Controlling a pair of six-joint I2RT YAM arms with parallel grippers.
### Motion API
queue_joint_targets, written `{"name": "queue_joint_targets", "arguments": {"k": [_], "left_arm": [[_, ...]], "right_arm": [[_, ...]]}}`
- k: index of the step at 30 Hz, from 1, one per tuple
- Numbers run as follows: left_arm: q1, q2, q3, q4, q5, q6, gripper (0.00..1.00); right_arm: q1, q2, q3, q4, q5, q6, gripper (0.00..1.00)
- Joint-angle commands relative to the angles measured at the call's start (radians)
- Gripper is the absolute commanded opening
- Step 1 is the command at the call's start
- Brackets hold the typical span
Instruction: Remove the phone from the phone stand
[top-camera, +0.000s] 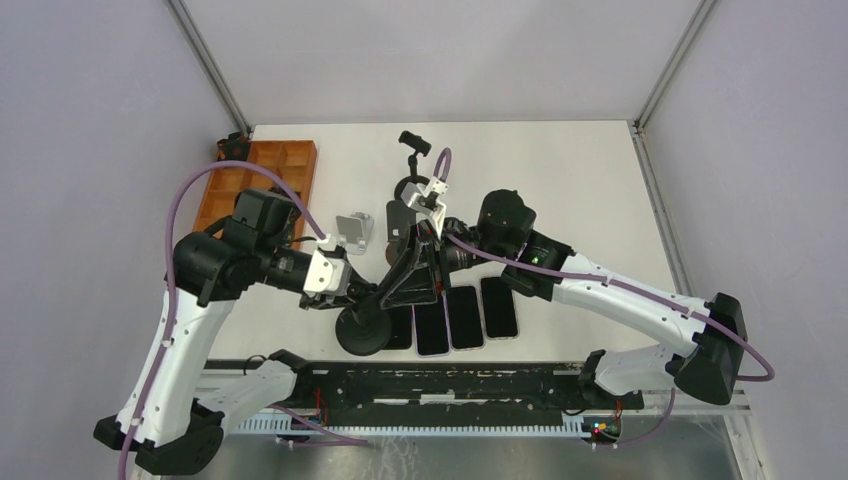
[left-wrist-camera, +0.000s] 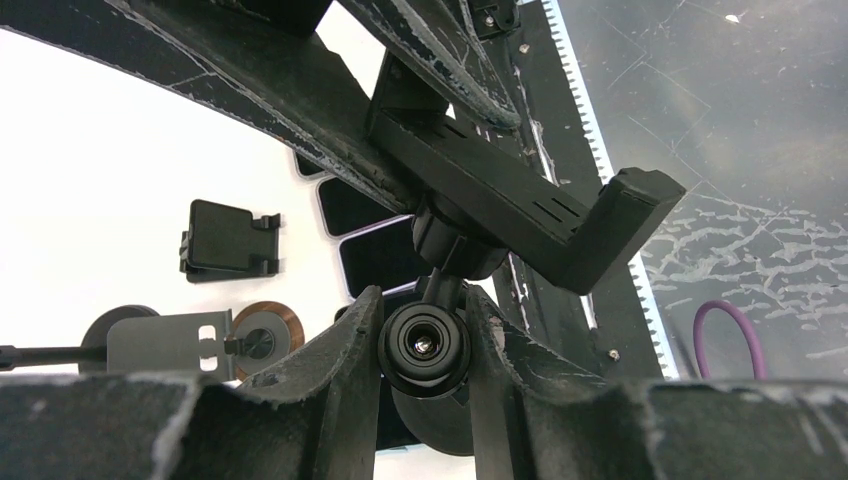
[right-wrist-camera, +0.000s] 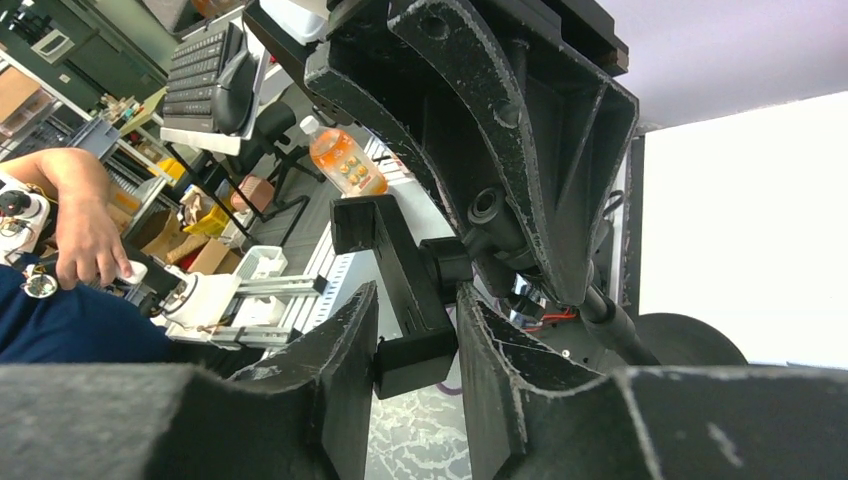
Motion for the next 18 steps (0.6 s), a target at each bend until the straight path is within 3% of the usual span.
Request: {"name": "queue_joint_targets", "arguments": {"k": [1,6,10,11,16,18], "left_arm": [[-0.007,-0.001,0.032,0.061,0.067,-0.008,0.02],[-0.006,0.003,0.038,0.061,0.062,-0.009,0.02],[-0.007,0.006,0.038,0.072,0.058,-0.020,0.03],[-0.007,0.005,0.033,0.091,0.050,-0.045,0.07],[-0.006,-0.022,0.003,0.178,0.004,-0.147,0.45],[-0.006,-0.029,-0.002,0.188,-0.012,-0.164,0.66]], "right_arm": [[0.014,0.008,0.030,-0.062,0.041,-0.076,0.41],[0.017,0.011,0.039,-0.095,0.047,-0.087,0.36],[0.017,0.011,0.062,-0.101,0.070,-0.082,0.04],[0.013,0.010,0.071,-0.099,0.079,-0.073,0.00],[-0.041,-0.019,0.078,0.013,0.099,0.069,0.00],[-0.087,-0.051,0.052,0.111,0.105,0.150,0.00]]}}
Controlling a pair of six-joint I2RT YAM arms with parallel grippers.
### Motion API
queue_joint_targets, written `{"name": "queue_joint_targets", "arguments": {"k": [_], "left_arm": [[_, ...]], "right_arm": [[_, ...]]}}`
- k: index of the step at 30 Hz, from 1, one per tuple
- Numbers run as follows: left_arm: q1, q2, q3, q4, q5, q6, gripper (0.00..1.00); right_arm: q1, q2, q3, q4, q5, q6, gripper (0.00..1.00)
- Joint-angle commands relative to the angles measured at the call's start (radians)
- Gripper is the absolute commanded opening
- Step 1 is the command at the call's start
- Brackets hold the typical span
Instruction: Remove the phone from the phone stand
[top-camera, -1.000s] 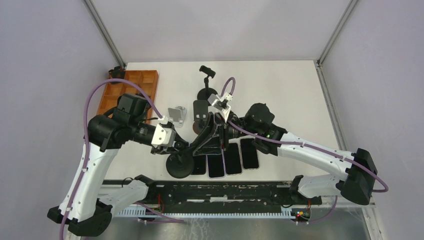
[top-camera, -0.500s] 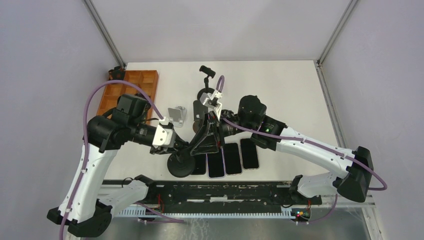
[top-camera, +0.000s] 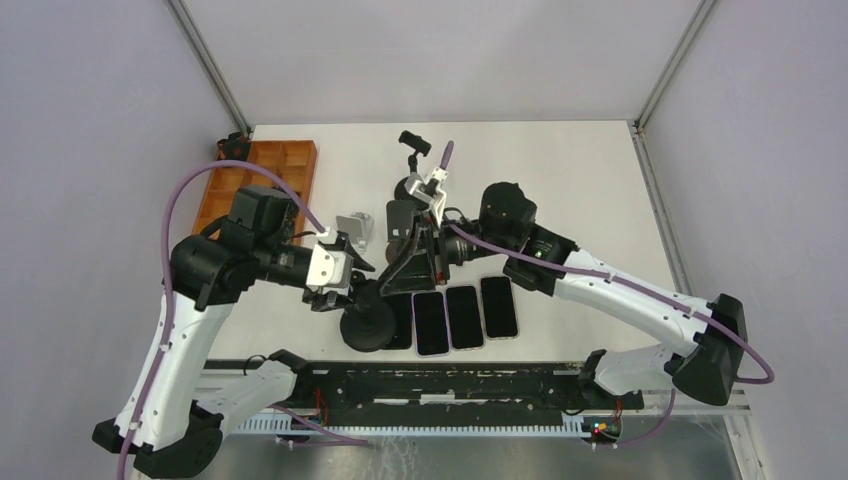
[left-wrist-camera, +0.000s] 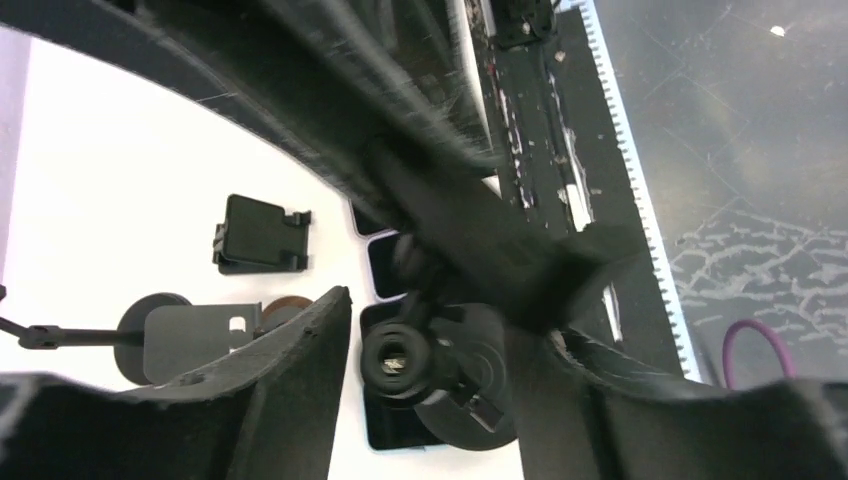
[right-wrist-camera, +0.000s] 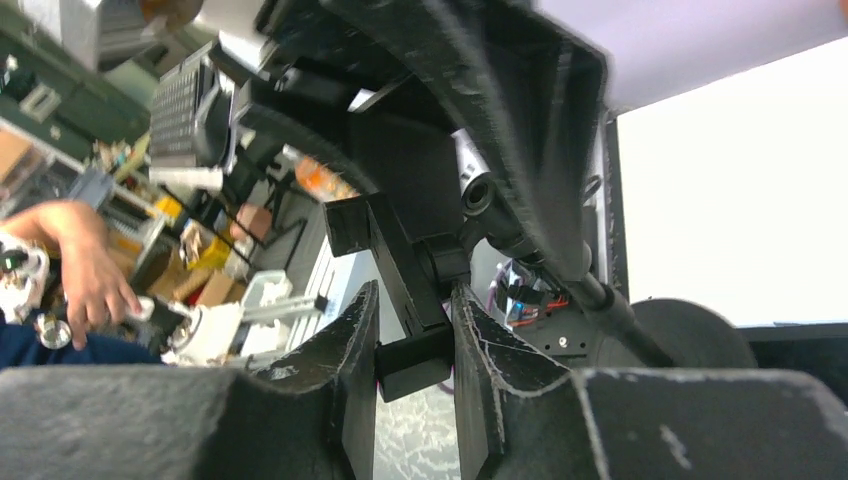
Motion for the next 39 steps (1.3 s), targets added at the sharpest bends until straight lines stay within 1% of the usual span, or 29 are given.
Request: {"name": "queue_joint_targets", "arguments": {"k": [1,4,8,9,11,13,18,23,29,32,35,37,39], "left_arm": [[-0.006,-0.028,0.000,0.119,0.016,-0.101,0.76],[-0.006,-0.036,0.003,0.107,0.003,-0.117,0.85],[-0.006,-0.046,0.004,0.101,-0.019,-0.141,0.98],[-0.006,-0.048,0.002,0.122,-0.035,-0.169,1.00],[-0.006,-0.056,-0.004,0.194,-0.082,-0.271,1.00],[-0.006,-0.063,-0.012,0.245,-0.129,-0.335,1.00],[-0.006,-0.078,-0.030,0.320,-0.206,-0.429,1.00],[-0.006,-0.063,-0.036,0.349,-0.282,-0.475,1.00],[-0.007,-0.084,-0.057,0.365,-0.278,-0.474,1.00],[-0.006,-0.089,-0.052,0.369,-0.282,-0.483,1.00],[-0.006,-0.090,-0.054,0.368,-0.285,-0.492,1.00],[-0.007,-0.092,-0.059,0.366,-0.287,-0.489,1.00],[-0.006,-0.093,-0.065,0.366,-0.288,-0.486,1.00]], "right_arm": [[-0.087,-0.069,0.015,0.235,0.071,0.156,0.00],[-0.173,-0.116,0.036,0.180,0.100,0.133,0.00],[-0.328,-0.169,0.046,0.181,0.073,0.171,0.00],[-0.355,-0.174,0.055,0.172,0.067,0.168,0.00],[-0.414,-0.182,0.089,0.118,0.067,0.147,0.00],[-0.470,-0.187,0.100,0.102,0.065,0.144,0.00],[-0.585,-0.178,0.095,0.098,0.065,0.156,0.00],[-0.683,-0.142,0.089,0.035,0.135,0.050,0.00],[-0.780,-0.057,0.049,0.183,0.154,0.103,0.00],[-0.807,-0.005,0.068,0.207,0.167,0.114,0.00],[-0.821,0.046,0.074,0.263,0.177,0.127,0.00],[-0.822,0.074,0.074,0.282,0.203,0.108,0.00],[-0.822,0.100,0.047,0.344,0.241,0.089,0.00]]}}
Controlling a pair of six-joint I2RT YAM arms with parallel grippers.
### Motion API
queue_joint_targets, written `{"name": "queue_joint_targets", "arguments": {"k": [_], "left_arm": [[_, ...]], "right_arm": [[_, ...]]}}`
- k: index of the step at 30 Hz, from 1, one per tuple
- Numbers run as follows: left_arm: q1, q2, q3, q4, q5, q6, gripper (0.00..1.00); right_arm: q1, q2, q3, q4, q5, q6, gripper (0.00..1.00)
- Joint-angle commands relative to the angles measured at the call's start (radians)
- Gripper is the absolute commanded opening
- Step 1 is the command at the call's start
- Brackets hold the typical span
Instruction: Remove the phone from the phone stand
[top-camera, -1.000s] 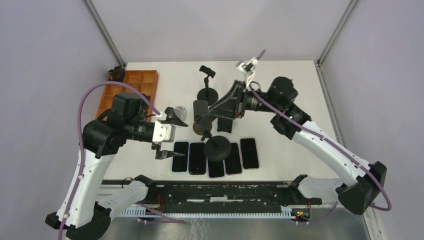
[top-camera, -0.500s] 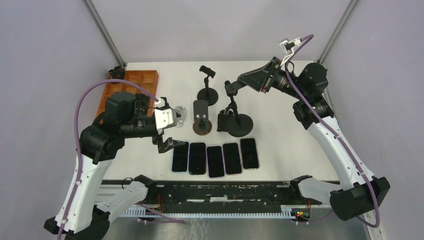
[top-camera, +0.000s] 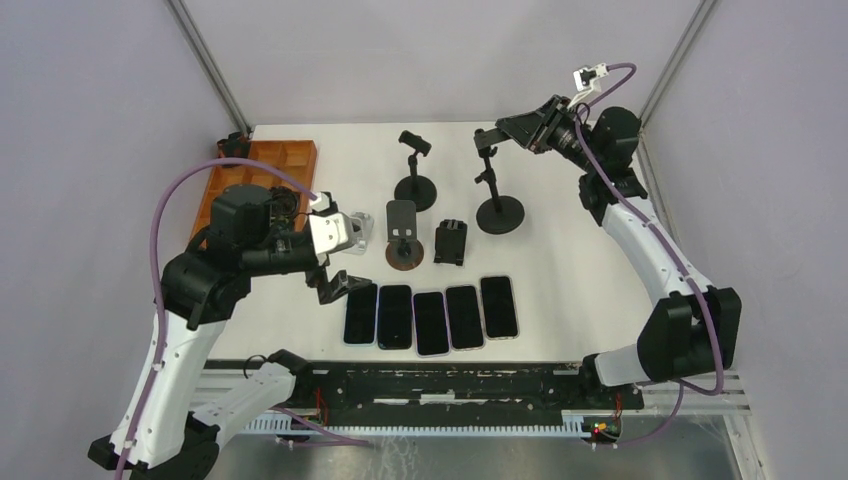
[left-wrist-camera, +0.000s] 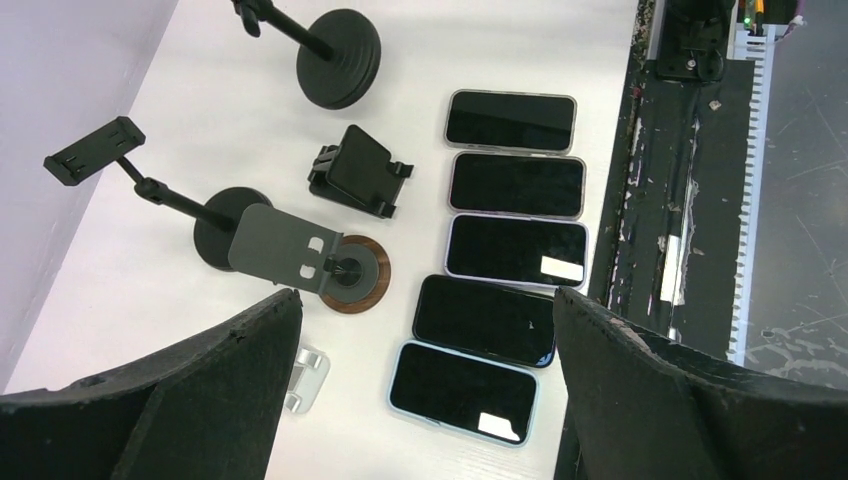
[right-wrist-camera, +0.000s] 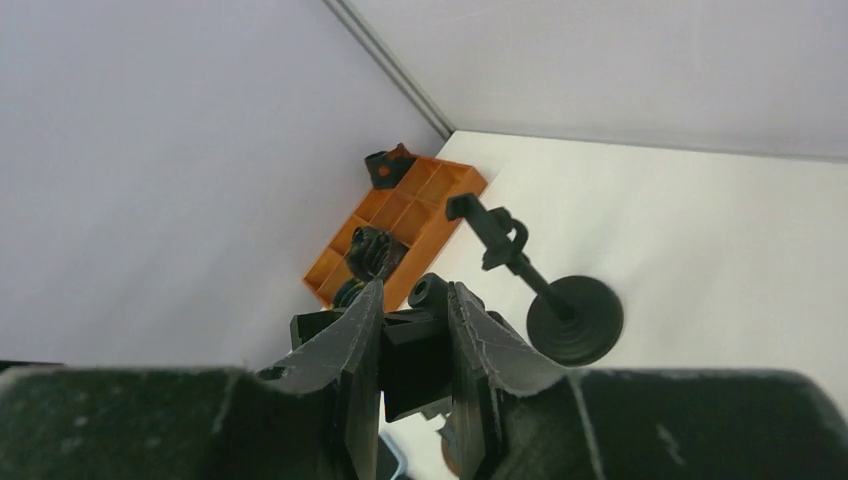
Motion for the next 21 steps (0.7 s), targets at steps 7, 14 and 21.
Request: {"name": "queue_joint_targets", "arguments": {"k": [7,14,21], "left_arm": [[-0.004,-0.014,-0.004,0.019,-0.031,-0.040,1.00],[-0.004,-0.006,-0.009,0.020,-0.059,-0.099,1.00],[-0.004,0.016,-0.009,0.021,-0.119,-0.141,1.00]], "right_arm": [[0.003,0.135,-0.029,0.420,0.161,-0.037,0.00],[0.003,0.157,-0.215,0.754,0.256,-0.048,0.00],[0.000,0.123,-0.410,0.857,0.349,-0.095,0.00]]}}
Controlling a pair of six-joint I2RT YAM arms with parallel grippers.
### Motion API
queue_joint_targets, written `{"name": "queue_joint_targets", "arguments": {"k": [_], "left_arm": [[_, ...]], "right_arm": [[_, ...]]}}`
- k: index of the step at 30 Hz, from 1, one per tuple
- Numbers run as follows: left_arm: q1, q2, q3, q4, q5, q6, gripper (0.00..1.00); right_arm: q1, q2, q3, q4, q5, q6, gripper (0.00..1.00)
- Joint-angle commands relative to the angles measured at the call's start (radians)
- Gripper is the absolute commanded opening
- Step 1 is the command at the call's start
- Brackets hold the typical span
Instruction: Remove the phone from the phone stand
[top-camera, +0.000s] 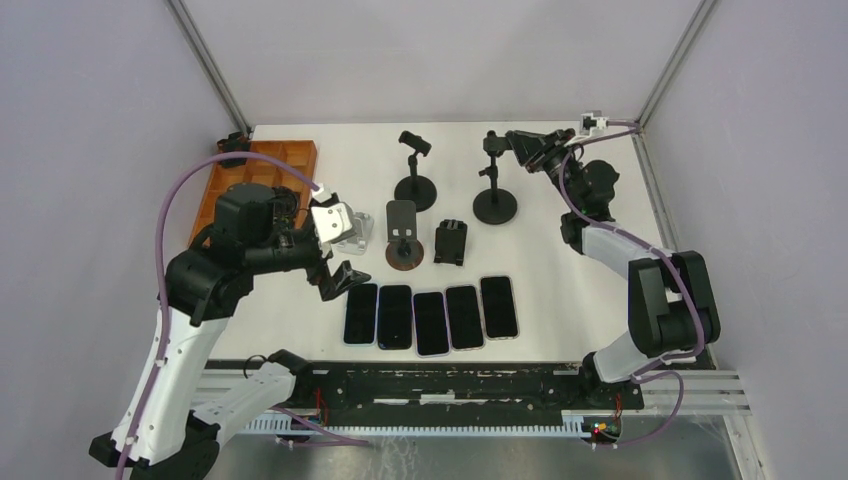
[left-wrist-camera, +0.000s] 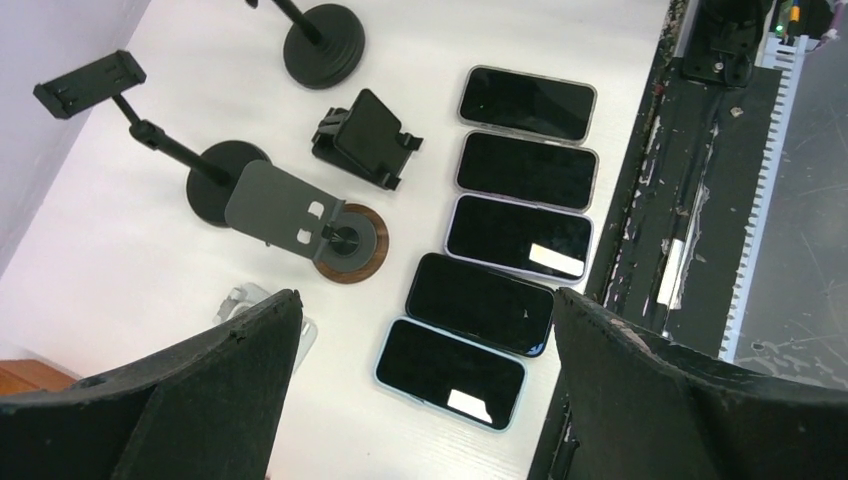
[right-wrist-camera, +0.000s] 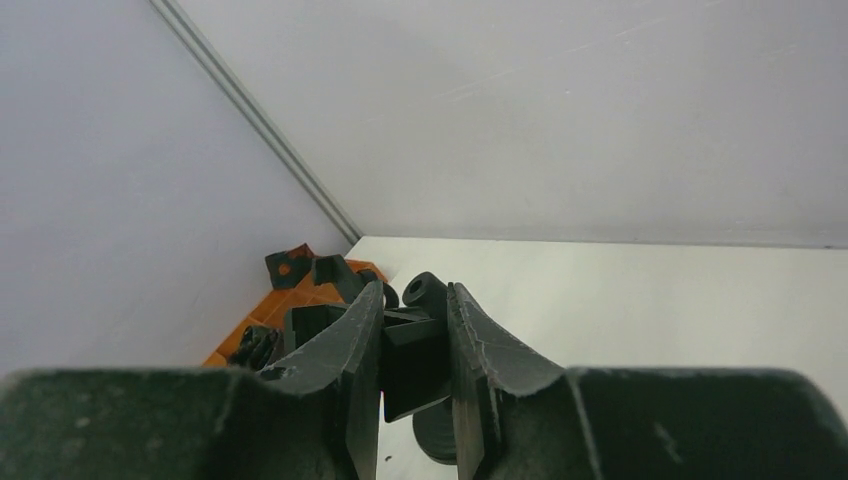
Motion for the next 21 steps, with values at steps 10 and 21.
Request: {"name": "queue_joint_targets", "arguments": {"k": [10,21], "left_arm": [[-0.005,-0.014,-0.027,0.067,-0.095,-0.086,1.00],[-0.004,0.001,-0.107,0.209,-0.294,-0.187,1.00]], "right_arm": [[-0.029,-0.235,-0.247,0.107,0.099,-0.142,0.88],[-0.034,-0.520,-0.260,-0.395,0.327,-0.310,0.98]]}}
